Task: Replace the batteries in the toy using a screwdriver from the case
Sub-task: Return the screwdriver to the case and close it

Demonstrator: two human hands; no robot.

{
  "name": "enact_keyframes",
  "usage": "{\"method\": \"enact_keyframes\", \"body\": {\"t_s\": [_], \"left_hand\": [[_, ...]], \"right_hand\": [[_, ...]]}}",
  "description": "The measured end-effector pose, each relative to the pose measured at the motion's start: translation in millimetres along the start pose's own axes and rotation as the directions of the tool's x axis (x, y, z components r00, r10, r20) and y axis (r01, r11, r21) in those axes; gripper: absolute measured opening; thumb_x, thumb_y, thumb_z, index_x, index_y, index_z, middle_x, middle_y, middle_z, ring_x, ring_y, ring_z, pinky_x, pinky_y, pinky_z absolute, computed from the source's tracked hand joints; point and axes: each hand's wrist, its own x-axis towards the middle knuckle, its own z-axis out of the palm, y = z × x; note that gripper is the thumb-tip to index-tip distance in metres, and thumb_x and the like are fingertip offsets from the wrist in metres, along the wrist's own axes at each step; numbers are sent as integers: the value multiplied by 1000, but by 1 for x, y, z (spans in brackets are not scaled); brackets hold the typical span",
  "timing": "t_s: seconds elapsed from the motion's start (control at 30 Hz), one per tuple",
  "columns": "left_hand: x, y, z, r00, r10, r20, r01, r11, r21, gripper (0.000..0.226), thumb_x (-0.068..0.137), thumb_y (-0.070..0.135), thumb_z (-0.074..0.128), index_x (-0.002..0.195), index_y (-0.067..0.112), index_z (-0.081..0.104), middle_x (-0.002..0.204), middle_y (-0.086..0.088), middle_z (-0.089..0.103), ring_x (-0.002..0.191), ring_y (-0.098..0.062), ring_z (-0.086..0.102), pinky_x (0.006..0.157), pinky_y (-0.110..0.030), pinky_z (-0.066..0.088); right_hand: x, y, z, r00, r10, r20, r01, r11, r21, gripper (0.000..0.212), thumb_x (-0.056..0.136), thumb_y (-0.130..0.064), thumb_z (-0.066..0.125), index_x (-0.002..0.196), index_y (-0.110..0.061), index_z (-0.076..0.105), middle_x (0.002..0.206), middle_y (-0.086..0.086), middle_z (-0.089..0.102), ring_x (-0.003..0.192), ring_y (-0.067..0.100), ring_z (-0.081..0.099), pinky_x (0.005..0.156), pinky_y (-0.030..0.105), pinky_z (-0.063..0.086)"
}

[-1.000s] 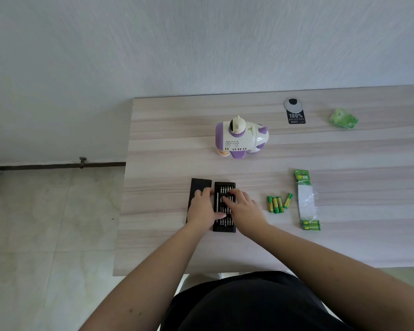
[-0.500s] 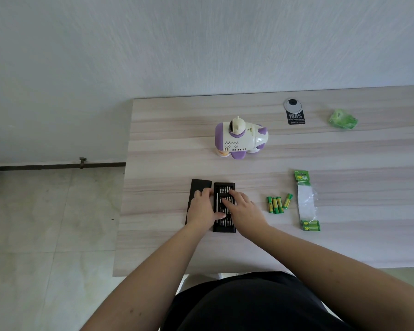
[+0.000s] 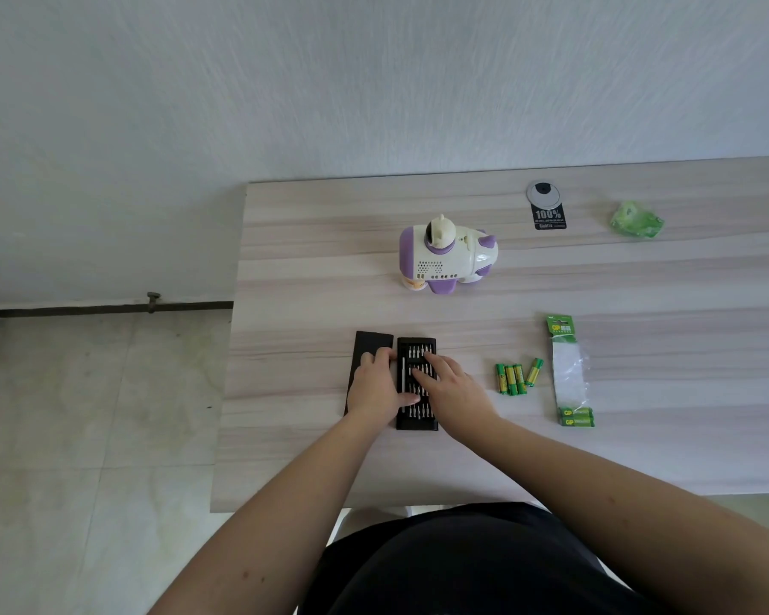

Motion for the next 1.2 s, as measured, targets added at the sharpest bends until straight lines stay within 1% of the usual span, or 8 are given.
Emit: {"method": "enact_keyframes", "body": {"t_s": [0.1,0.27,0.53,0.67,0.8,0.93,1.07,1.2], "left_hand": [[0,0,0,1000,4,-2,-4,1000,1,75,64,31,88,125,22,46,120,-4,45,112,-27,53,91,-39,46],[0,0,0,1000,4,-3,-4,1000,4,75,64,31,88,125,22,46,120,-4,46,113,-26,52,92,-39,46],[1,0,0,1000,5,2,-5,1000,14,74,66,33,87,126,23,45,120,-4,45,112,-25,52,91,-40,47],[1,-1,1,1000,10,3,-10,1000,26,75,66,33,87,126,23,44,120,-4,45,112,-26,52,91,-40,47],[2,-1,1,1000,11,12,-11,999,44,75,68,34,86,128,25,43,123,-3,44,114,-25,51,92,-39,47],[1,-2,0,1000,11,10,-12,999,47,75,68,34,85,130,25,43,124,-4,44,114,-25,51,92,-39,47],[1,-2,1,1000,14,10,-15,999,39,75,68,34,86,129,25,43,123,-4,45,113,-25,52,92,-40,48],[1,-2,1,1000,20,6,-20,999,33,74,67,34,86,128,25,44,122,-4,45,113,-25,52,92,-39,47]], "right_hand": [[0,0,1,1000,-11,-5,11,1000,-8,64,82,-9,64,142,-14,43,152,18,30,139,34,30,106,45,39],[-1,4,4,999,-16,35,16,1000,-2,67,53,-4,84,117,-9,66,126,23,59,111,40,60,75,47,59],[-15,12,4,993,-119,13,120,991,-52,63,81,-2,59,142,-1,41,152,23,30,139,36,33,105,44,43],[-17,11,3,991,-130,38,134,983,-129,65,87,-3,46,149,-3,26,159,20,12,146,34,16,110,43,34],[-16,1,1,996,-47,70,58,985,-162,72,63,-13,77,131,-1,56,142,22,47,127,35,51,86,39,54],[-12,-1,5,997,-48,69,60,979,-197,72,57,-15,81,124,-1,61,133,22,55,120,35,57,81,39,57],[-13,2,4,998,-58,15,59,987,-148,72,66,-13,76,133,-1,53,143,22,46,129,35,48,87,40,55],[-16,8,3,996,-82,16,83,995,-47,68,91,-6,43,152,-8,14,161,10,9,148,25,11,115,39,29]]}}
